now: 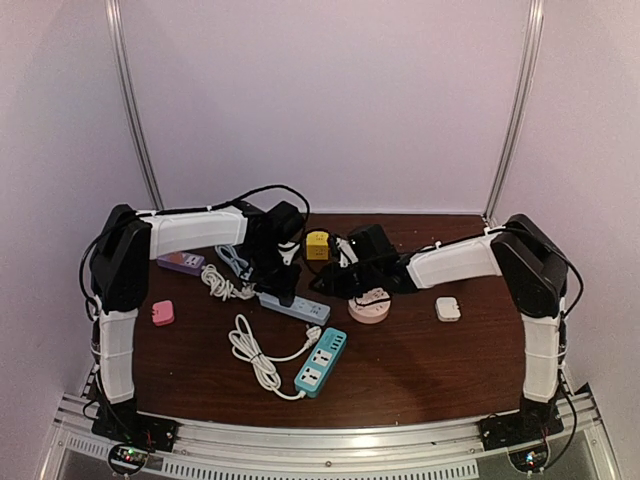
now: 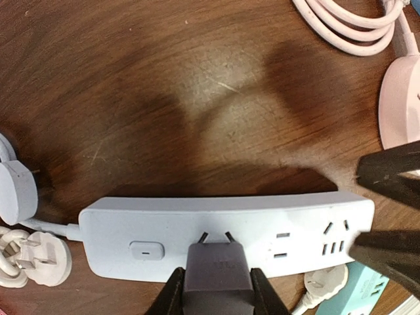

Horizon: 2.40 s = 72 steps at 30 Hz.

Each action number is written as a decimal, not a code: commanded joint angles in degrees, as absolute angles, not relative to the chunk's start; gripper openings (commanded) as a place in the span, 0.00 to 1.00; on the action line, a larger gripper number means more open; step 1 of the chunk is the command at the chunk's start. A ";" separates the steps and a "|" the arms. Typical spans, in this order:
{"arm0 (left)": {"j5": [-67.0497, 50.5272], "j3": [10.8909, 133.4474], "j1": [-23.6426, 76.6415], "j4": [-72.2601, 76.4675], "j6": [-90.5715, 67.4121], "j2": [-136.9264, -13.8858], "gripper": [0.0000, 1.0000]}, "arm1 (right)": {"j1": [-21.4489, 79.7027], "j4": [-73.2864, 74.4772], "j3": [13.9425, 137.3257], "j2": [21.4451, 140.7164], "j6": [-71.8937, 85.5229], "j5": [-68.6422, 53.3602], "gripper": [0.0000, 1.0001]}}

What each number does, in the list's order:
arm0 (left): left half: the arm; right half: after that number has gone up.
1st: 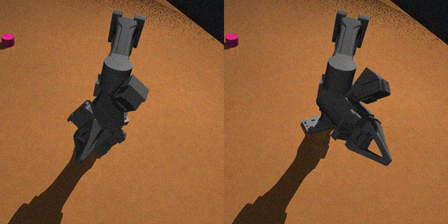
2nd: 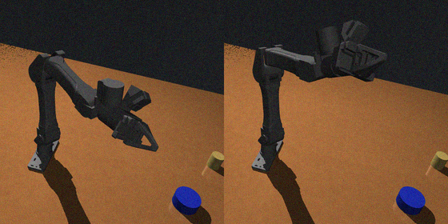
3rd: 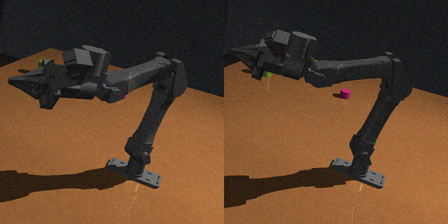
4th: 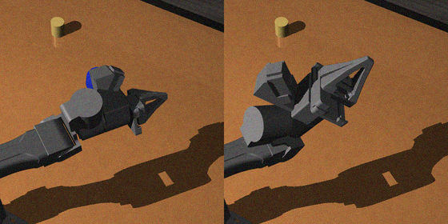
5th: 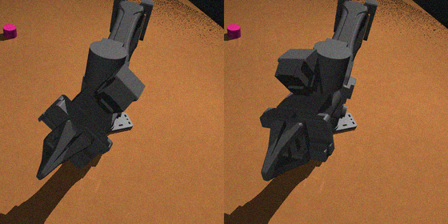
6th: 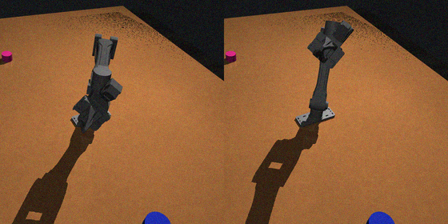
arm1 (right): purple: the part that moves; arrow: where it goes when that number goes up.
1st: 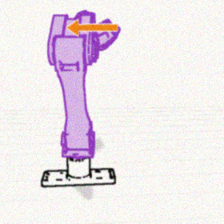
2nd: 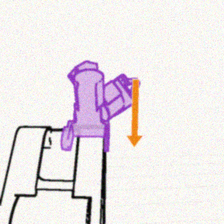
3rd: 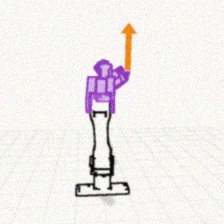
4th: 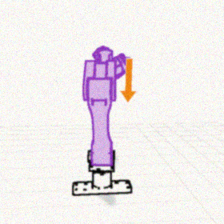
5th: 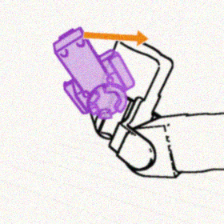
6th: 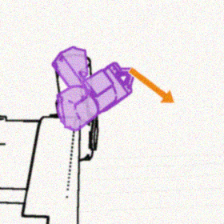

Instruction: Pull the plug off the socket

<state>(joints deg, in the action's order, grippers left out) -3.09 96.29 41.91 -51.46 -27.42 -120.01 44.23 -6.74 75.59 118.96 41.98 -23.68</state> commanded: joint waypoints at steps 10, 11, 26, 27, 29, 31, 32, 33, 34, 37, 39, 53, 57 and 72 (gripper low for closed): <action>-12.72 100.54 40.46 -51.21 -22.50 -117.27 0.19 | 43.00 -14.17 65.09 106.42 16.75 -25.07 0.62; -13.22 100.71 40.43 -51.16 -22.04 -117.18 0.19 | 43.10 -13.90 65.08 106.51 15.09 -25.21 0.62; -17.97 100.98 39.55 -51.01 -20.32 -116.25 0.19 | 45.62 -5.37 67.49 108.41 5.51 -27.75 0.70; -17.92 101.03 39.55 -51.01 -20.38 -116.21 0.19 | 45.69 -5.07 67.65 108.75 5.54 -27.75 0.71; -17.86 100.99 39.55 -51.00 -20.46 -116.04 0.19 | 45.85 -5.39 67.13 108.79 5.81 -27.94 0.72; -17.88 100.82 39.55 -51.02 -20.48 -115.91 0.19 | 46.23 -6.33 66.05 108.25 6.20 -27.91 0.72; -17.92 100.80 39.55 -51.03 -20.51 -115.89 0.19 | 46.66 -6.28 65.86 108.17 6.11 -27.38 0.73; -18.01 100.80 39.55 -51.00 -20.49 -115.86 0.19 | 47.13 -5.92 65.81 108.16 5.91 -26.44 0.72; -18.03 100.80 39.55 -50.90 -20.48 -115.89 0.19 | 47.57 -5.52 65.90 108.30 5.70 -25.44 0.72; -18.34 100.91 39.55 -50.89 -20.56 -115.76 0.19 | 48.30 -5.12 65.93 109.07 5.67 -22.45 0.71; -18.58 101.01 39.55 -50.89 -20.57 -115.74 0.19 | 48.51 -5.29 65.67 109.36 5.71 -19.90 0.70; -20.19 99.58 39.55 -50.94 -20.30 -114.43 0.19 | 47.87 -7.48 65.20 109.08 5.55 -19.11 0.69; -21.24 99.57 39.55 -50.72 -20.01 -114.48 0.19 | 48.03 -8.75 65.12 109.26 7.02 -20.18 0.58; -20.70 106.34 39.39 -53.90 -18.16 -114.99 0.19 | 50.26 3.13 68.11 112.30 4.16 -9.67 0.00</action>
<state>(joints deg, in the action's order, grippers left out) -17.76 100.92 39.11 -54.33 -19.79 -117.01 49.91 -3.92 68.16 109.58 5.06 -15.79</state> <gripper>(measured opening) 0.293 0.460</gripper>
